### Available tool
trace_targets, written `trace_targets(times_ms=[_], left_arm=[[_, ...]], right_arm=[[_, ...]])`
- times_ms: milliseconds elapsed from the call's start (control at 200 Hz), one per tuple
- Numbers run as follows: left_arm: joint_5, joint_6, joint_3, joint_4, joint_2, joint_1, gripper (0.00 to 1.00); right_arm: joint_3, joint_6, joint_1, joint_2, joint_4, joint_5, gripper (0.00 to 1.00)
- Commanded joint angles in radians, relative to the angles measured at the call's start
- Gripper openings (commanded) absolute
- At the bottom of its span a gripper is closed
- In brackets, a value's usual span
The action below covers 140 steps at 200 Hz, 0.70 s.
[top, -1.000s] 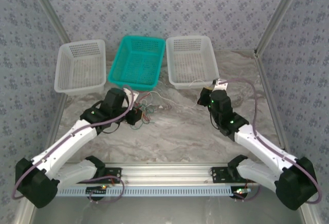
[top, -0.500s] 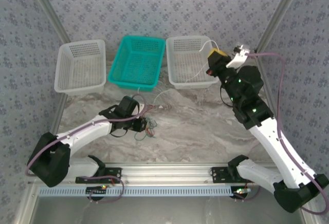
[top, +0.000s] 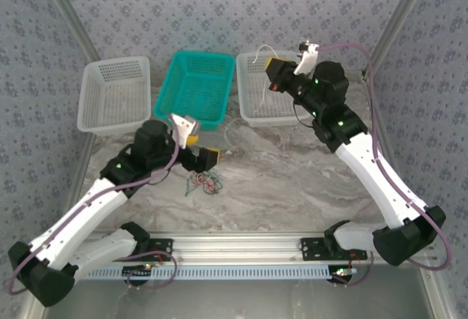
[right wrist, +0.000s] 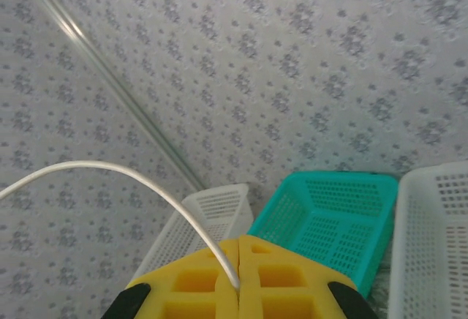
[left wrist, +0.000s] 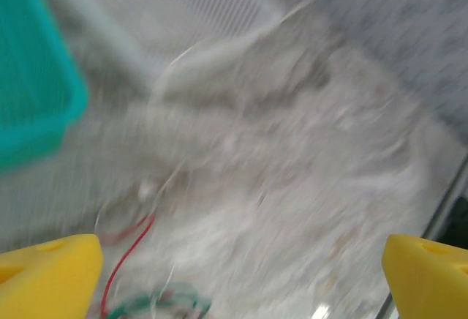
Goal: Untangle the cables
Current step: Untie the cable from multiple cables, then place the cable into the container.
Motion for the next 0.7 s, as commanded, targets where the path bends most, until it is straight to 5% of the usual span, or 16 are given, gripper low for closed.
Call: trace_targets(times_ms=[0,230,390,445,560,695], left_arm=[[0.139,0.078,0.083,0.148,0.080,-0.005,0.99],[0.129,0.096,0.287,0.350,0.430,-0.023,0.99],[0.297,0.081,0.379,0.446,0.600,-0.029,0.96],[0.324,0.064,0.385,0.472,0.628,-0.028,0.83],[0.257,0.062,0.386,0.415,0.638,-0.026,0.01],[0.245,0.019,0.366,0.374,0.579,0.021,0.00]], right_arm=[[0.065,0.019,0.028,0.009,0.007,-0.069,0.00],[0.104,0.047,0.067,0.033,0.014,-0.070,0.00],[0.161,0.042,0.085,0.062,0.001,-0.066,0.00],[0.171,0.042,0.084,0.068,-0.001,-0.060,0.00],[0.180,0.024,0.080,0.062,-0.028,-0.022,0.00],[0.164,0.001,0.061,0.032,-0.082,0.053,0.00]])
